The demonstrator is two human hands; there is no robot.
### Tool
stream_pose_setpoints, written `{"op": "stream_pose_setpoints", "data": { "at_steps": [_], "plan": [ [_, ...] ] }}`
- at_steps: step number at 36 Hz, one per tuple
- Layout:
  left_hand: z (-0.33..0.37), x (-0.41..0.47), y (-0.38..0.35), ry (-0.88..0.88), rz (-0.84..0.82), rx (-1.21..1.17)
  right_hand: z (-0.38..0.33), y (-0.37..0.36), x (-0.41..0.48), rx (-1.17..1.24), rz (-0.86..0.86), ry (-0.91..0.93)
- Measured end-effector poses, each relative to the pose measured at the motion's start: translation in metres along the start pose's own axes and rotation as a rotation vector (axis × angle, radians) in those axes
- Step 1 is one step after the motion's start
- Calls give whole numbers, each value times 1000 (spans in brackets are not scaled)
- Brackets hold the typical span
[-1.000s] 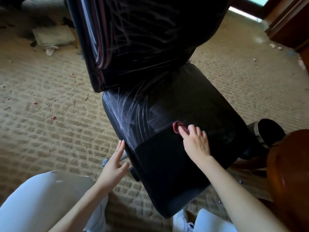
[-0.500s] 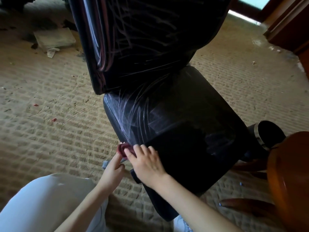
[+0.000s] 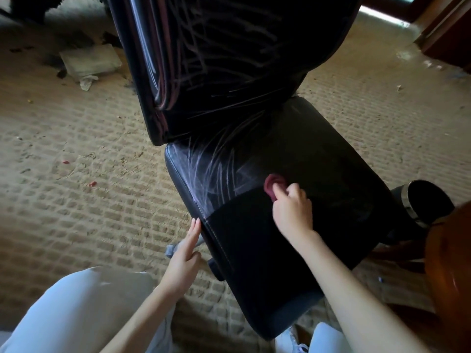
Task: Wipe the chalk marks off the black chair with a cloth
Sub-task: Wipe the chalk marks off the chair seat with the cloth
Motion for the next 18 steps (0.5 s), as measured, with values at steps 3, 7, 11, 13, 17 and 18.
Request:
{"op": "stream_pose_setpoints", "data": {
  "at_steps": [3,7,11,13,17,18],
  "plan": [
    [0,1,1,-17,8,0,-55,-4,-26,17,111,267],
    [0,1,3,-34,68,-51,-133,-28,-66,-111,163,576],
    [7,-1,2,-62,74,-28,-134,-39,-61,-171,120,541],
    [9,-1,2,-70,61,-16,-123,-40,-53,-221,157,566],
    [2,0,5,-45,37,-23,-113,-37,-47,-246,201,632],
    [1,0,6,-37,26,-28,-109,-35,-45,-240,206,620]
  ]
}}
Point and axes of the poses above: each hand's wrist, its own x-axis towards the middle knuckle, its own y-axis out of the back of the hand, z = x × y, the point moved 5 cm from there along x, towards the middle knuckle, and after that the axes turned 15 degrees about -z, right-handed, at the moved point
